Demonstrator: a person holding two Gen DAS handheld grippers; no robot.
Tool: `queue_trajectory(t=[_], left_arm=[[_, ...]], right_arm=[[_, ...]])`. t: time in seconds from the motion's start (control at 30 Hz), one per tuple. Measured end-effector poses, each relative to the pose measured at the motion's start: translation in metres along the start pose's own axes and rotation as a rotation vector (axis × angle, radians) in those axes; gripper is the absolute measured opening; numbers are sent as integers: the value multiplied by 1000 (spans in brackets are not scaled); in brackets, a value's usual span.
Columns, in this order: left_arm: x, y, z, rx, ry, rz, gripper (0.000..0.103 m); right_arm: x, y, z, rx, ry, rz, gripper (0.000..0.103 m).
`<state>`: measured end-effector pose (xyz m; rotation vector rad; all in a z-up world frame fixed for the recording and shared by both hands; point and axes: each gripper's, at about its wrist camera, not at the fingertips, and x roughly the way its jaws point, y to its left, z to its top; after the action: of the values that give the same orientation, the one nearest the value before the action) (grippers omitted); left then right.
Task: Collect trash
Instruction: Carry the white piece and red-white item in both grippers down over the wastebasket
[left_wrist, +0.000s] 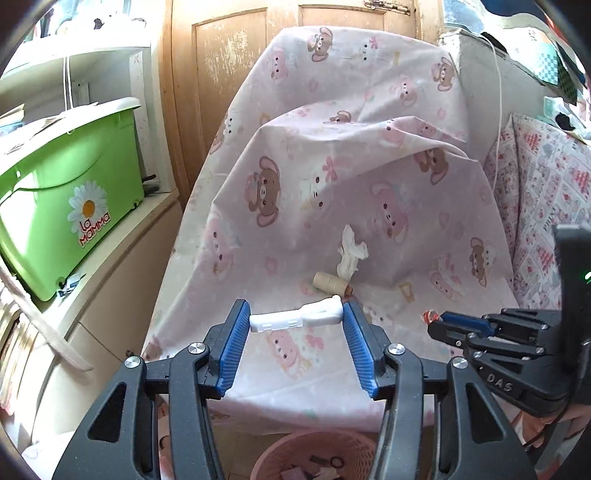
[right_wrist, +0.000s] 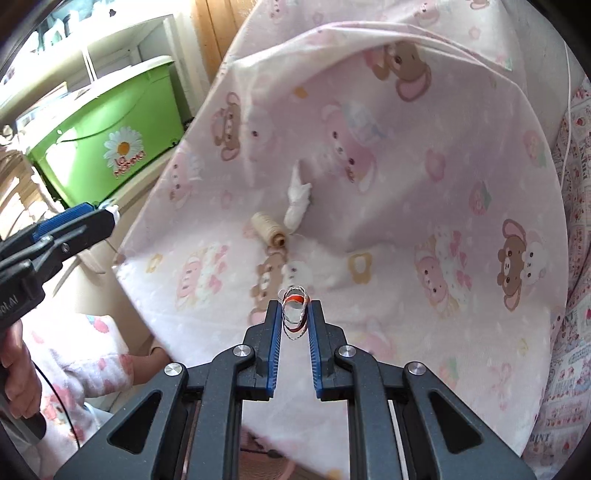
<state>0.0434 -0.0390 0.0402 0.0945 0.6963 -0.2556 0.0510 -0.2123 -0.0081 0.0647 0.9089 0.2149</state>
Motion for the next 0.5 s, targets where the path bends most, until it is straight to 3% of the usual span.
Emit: queue_trajectory(t=[0.2,0.5], left_arm=[[-4,8,-25,-5,45,-36,50],[2,9,-58,-23,115,-71,50]], right_arm=[[-41,30,-20,-17,-77,-15,14],[-50,54,-58,-23,-54,-19,14]])
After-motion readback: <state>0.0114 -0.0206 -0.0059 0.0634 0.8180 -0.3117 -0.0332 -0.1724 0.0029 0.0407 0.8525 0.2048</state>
